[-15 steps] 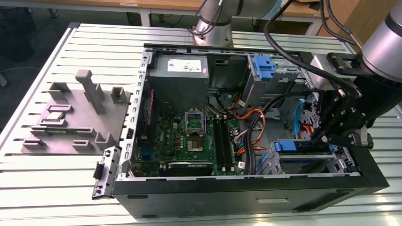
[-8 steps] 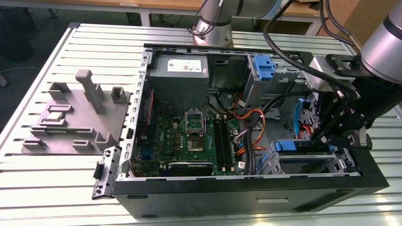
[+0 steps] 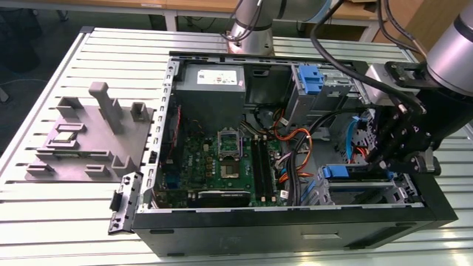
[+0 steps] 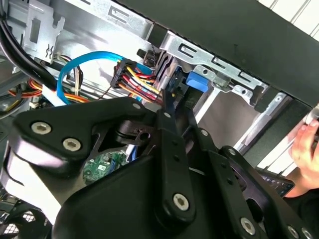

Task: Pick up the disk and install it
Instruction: 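Insert the first disk wire, then insert the second disk wire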

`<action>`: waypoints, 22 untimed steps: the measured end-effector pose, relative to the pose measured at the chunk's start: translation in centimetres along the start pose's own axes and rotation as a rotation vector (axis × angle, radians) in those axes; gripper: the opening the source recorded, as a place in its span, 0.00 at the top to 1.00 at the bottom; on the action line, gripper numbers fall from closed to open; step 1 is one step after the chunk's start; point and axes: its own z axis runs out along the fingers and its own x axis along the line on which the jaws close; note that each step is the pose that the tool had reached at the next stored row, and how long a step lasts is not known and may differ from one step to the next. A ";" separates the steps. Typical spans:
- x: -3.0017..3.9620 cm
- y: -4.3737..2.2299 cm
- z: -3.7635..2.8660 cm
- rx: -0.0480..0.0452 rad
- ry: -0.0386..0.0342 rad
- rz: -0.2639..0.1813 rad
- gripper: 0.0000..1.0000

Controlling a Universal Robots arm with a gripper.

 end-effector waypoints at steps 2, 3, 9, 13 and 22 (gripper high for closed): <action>0.01 0.00 -0.39 -0.0007 0.0001 0.000 0.76; 0.01 0.00 -0.56 -0.0011 0.0002 0.000 0.76; 0.01 -0.01 -0.79 -0.0024 0.0001 0.000 0.90; 0.01 -0.01 -0.79 -0.0024 0.0002 0.000 0.90; 0.01 -0.01 -0.80 -0.0023 0.0000 0.000 0.90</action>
